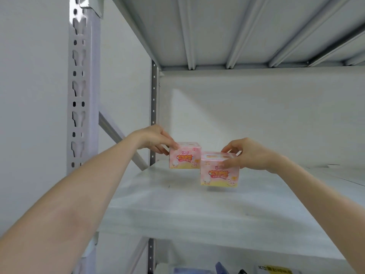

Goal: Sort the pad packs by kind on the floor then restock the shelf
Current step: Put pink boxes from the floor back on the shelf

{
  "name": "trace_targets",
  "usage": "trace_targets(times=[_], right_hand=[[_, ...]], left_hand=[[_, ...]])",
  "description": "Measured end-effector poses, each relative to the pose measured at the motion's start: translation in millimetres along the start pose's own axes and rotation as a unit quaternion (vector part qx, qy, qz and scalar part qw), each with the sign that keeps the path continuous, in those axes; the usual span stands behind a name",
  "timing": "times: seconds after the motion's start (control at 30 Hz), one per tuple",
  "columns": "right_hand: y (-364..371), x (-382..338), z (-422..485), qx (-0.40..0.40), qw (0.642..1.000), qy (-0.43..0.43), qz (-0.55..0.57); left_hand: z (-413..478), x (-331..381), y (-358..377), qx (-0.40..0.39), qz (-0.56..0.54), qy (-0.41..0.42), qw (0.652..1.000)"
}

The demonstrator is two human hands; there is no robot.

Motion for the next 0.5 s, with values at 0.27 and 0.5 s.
trace_targets(times=[0.27,0.5], right_hand=[[17,8,75,-0.089,0.995,0.016,-0.046],[45,2,119,-0.136,0.988,0.028,-0.071]], left_hand=[[72,-49,-12,-0.020,-0.019,-0.027,0.999],[103,-81,-22,-0.057,-0.020,-0.063,0.996]])
Point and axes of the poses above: each hand's wrist, its own z-axis towards the middle knuckle, its own y-axis out of the palm, x = y × z, the point moved 8 cm from there along z, towards the middle knuckle, and after that the axes turned 4 degrees about -x, right-handed, at the moved point
